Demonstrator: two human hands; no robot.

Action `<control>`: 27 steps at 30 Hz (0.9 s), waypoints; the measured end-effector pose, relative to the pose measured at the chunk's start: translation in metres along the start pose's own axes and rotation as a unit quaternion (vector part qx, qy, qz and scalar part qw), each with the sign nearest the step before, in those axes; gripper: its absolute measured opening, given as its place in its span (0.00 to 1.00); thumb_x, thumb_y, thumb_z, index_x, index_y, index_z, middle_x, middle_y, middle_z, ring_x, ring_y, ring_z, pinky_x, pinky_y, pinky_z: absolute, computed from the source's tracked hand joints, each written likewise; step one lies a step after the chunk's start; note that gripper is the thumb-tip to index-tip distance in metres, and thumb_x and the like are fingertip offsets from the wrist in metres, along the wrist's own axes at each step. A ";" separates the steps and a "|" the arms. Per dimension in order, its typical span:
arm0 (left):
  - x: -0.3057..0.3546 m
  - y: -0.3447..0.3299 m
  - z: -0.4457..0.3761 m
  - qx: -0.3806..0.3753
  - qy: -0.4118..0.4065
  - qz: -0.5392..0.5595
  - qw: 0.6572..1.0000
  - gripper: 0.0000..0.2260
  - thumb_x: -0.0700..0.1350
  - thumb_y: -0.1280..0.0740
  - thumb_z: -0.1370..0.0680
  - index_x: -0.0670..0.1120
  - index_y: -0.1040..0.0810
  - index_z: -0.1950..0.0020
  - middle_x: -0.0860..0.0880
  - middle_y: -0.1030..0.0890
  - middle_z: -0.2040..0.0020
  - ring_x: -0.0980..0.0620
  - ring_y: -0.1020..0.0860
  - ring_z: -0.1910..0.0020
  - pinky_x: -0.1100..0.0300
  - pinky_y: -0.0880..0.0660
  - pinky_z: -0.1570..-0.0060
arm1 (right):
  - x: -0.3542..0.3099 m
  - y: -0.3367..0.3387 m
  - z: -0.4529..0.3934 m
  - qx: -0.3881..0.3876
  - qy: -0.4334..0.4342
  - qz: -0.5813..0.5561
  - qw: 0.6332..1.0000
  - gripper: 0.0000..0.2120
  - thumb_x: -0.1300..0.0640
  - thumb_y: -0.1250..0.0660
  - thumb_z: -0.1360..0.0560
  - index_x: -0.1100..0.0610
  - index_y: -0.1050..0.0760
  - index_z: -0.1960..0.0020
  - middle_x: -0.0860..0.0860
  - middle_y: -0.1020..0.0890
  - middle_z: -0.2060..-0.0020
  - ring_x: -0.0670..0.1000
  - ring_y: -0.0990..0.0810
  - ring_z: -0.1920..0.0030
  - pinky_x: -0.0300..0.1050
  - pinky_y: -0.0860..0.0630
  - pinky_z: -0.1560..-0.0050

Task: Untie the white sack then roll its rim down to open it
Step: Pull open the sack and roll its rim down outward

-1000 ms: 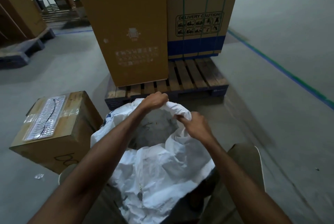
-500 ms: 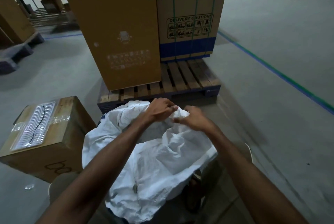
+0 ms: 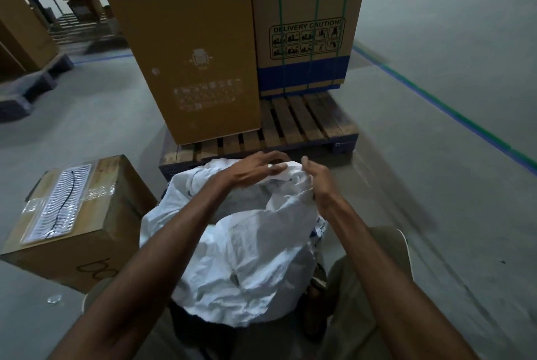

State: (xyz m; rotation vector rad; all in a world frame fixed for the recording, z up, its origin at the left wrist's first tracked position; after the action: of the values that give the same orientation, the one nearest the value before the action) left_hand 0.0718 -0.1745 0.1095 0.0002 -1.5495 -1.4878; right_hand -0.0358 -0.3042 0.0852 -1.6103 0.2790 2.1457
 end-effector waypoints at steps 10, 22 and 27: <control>0.039 0.023 0.000 0.114 -0.067 0.053 0.990 0.24 0.59 0.31 0.22 0.45 0.17 0.35 0.45 0.16 0.39 0.50 0.19 0.43 0.55 0.25 0.45 | -0.046 -0.001 0.012 -0.048 0.132 0.048 0.989 0.15 0.56 0.19 0.31 0.55 0.24 0.53 0.52 0.17 0.59 0.50 0.18 0.59 0.45 0.21 0.59; 0.007 0.036 0.002 0.071 -0.007 0.060 0.996 0.28 0.66 0.33 0.26 0.52 0.19 0.32 0.51 0.21 0.31 0.50 0.23 0.35 0.50 0.25 0.37 | 0.011 0.034 0.010 0.004 -0.083 0.176 0.981 0.53 0.50 0.13 0.39 0.54 0.40 0.24 0.55 0.23 0.43 0.56 0.19 0.44 0.58 0.19 0.41; 0.012 0.037 0.006 0.076 -0.025 -0.035 0.996 0.28 0.65 0.32 0.23 0.50 0.21 0.29 0.48 0.22 0.30 0.48 0.23 0.35 0.48 0.25 0.37 | 0.012 0.054 0.000 0.083 -0.035 0.046 0.995 0.35 0.59 0.16 0.39 0.65 0.24 0.36 0.61 0.17 0.45 0.58 0.15 0.48 0.57 0.17 0.43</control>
State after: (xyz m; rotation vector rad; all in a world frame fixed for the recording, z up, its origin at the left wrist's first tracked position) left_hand 0.0827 -0.1671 0.1467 0.1070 -1.7166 -1.4288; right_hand -0.0633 -0.3491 0.0685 -1.4519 0.5041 2.1776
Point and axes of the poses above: each hand's wrist, its own z-axis away from the middle knuckle, its own y-axis out of the back of the hand, x = y × z, the point moved 8 cm from there along -z, towards the middle knuckle
